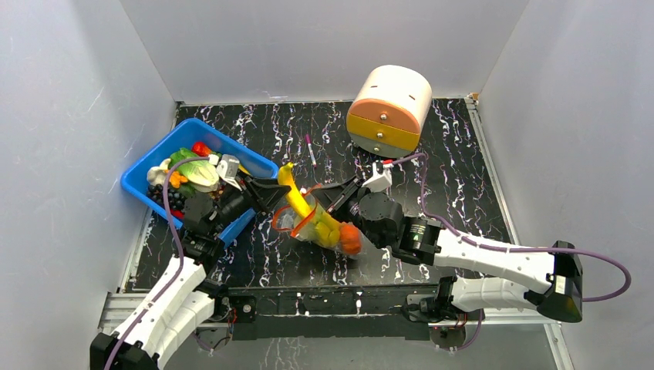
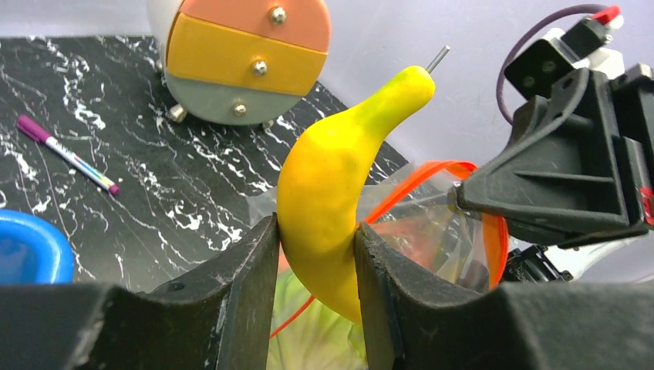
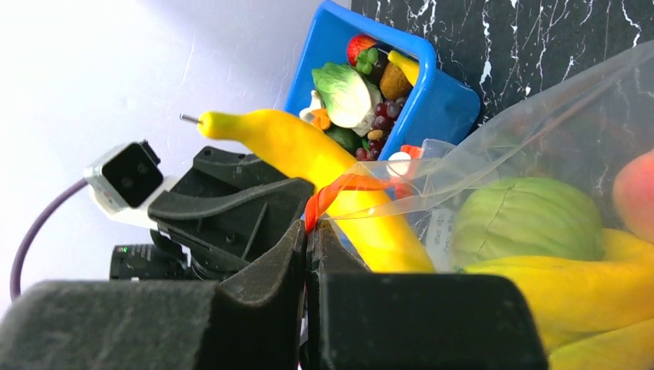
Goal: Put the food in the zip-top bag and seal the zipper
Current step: Place the fake fruit in the zipper food storage bag.
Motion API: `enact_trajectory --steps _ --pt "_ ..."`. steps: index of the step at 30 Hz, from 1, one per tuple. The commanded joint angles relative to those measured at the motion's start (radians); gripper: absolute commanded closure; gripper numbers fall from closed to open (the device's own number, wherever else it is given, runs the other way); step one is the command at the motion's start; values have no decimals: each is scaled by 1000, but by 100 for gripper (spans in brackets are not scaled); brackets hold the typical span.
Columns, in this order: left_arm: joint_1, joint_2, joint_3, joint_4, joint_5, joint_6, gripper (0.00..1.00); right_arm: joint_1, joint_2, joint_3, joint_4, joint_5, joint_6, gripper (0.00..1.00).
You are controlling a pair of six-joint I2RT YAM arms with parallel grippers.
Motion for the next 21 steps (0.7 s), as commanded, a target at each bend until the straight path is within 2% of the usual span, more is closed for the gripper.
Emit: enact_trajectory --steps 1,5,11,17,21 --pt "-18 -40 -42 171 10 48 85 5 -43 9 158 56 31 100" --pt "-26 -33 -47 197 32 48 86 5 -35 7 165 38 44 100" --pt "-29 -60 -21 147 -34 179 86 5 -33 -20 195 -7 73 100" --pt "-29 -26 -3 183 1 246 87 5 -29 -27 219 -17 88 100" --pt "-35 -24 -44 245 38 232 86 5 -34 -30 229 -14 98 100"
